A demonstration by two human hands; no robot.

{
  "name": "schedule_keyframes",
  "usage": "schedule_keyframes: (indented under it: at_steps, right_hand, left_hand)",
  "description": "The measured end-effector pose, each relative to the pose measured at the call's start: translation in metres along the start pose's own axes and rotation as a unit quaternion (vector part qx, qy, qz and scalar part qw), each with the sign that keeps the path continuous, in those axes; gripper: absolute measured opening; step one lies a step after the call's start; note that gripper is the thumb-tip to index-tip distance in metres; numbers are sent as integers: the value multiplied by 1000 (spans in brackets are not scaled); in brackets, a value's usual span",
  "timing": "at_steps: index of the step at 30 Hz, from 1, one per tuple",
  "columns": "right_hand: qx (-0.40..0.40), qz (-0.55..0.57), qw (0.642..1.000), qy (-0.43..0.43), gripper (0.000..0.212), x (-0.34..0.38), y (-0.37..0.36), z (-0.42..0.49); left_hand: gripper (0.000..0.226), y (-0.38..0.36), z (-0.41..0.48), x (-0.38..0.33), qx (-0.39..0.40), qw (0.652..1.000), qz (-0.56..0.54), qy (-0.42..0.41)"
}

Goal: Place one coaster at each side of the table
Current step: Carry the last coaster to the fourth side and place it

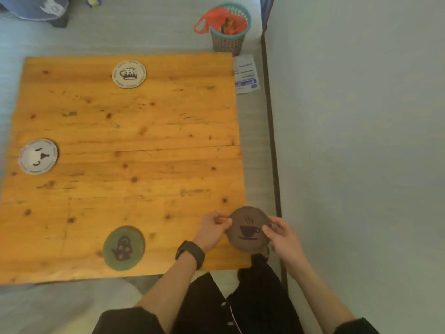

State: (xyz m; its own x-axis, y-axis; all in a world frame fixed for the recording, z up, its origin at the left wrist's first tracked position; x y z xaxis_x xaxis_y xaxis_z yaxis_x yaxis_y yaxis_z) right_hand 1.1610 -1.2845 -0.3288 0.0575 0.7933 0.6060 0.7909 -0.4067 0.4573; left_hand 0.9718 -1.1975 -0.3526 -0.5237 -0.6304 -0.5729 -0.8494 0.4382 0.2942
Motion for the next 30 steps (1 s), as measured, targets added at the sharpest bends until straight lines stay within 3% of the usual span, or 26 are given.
schedule_keyframes:
  at_steps: [6, 12, 21, 26, 30]
  right_hand:
    - [28, -109, 993, 33, 14, -21, 58, 37]
    - [57, -225, 968, 101, 16, 15, 46, 59]
    - [167, -382, 868, 271, 26, 145, -77, 91]
    - [227, -444, 793, 350, 23, 215, -148, 97]
    - [272, -462, 755, 378, 22, 255, -198, 107]
  left_hand:
    - [22, -63, -25, 11, -103, 990, -57, 78]
    - [17, -54, -24, 15, -158, 971, -125, 127]
    - [34, -1, 22, 11, -213, 913, -284, 201]
    - [38, 22, 46, -1, -259, 862, -376, 222]
    - [33, 36, 64, -15, -297, 801, -456, 251]
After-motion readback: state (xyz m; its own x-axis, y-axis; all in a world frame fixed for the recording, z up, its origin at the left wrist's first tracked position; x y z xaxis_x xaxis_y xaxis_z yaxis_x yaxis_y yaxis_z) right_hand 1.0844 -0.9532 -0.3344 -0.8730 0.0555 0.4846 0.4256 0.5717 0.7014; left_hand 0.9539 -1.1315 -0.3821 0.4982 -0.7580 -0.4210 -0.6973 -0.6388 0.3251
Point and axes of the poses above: each hand's wrist, its own z-axis towards the middle knuckle, its own y-axis out of the back of the hand, x = y × z, the point moved 8 cm from there along z, towards the middle knuckle, and after that the axes turned 15 degrees about -x, right-handed, at the moved point
